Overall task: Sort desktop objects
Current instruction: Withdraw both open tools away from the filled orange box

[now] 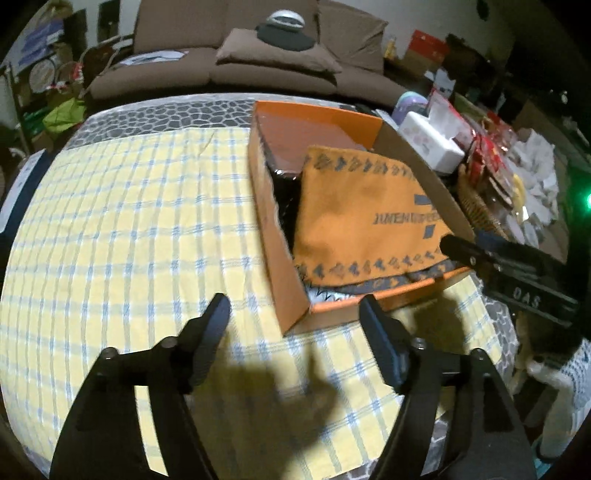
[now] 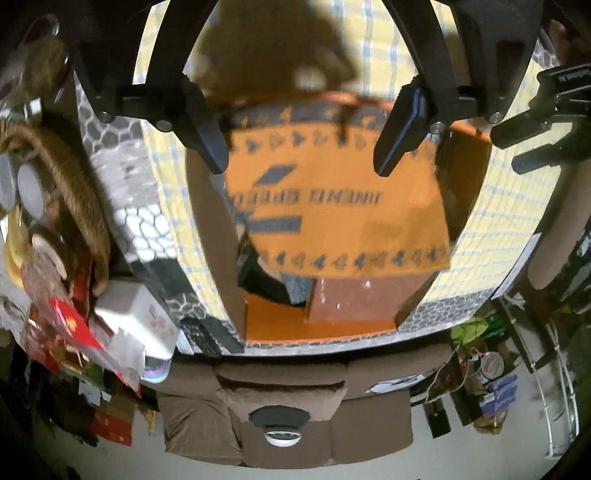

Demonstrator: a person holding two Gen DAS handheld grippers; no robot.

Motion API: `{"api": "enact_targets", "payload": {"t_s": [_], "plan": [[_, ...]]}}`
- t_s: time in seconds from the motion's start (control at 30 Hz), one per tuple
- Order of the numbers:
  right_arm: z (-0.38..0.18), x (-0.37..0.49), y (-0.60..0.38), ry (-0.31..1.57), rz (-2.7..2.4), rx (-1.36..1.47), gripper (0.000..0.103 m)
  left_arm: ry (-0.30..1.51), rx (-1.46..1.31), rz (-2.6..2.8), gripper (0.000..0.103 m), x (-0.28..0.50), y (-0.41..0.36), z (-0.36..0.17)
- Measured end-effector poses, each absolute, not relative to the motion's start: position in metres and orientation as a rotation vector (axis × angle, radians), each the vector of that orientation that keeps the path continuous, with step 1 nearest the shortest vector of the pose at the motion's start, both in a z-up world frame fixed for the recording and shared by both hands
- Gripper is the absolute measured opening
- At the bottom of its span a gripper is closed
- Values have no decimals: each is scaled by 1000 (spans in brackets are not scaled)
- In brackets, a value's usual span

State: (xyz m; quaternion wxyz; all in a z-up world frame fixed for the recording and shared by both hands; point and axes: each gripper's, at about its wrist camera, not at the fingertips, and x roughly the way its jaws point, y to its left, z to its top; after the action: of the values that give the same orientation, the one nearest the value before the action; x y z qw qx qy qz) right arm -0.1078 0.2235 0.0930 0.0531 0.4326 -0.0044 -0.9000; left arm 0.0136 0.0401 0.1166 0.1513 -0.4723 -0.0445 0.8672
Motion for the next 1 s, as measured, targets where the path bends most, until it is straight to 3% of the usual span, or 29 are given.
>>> {"api": "enact_targets", "payload": {"t_s": [0.47,1.0], "plan": [[54,-51,218,-75,-2771,1310,84,-135,-1386,2593,79,54,29,79],[12,-63,233,-110,-2778,1411,84,-92,-1484,2606,81,43,42,23]]}}
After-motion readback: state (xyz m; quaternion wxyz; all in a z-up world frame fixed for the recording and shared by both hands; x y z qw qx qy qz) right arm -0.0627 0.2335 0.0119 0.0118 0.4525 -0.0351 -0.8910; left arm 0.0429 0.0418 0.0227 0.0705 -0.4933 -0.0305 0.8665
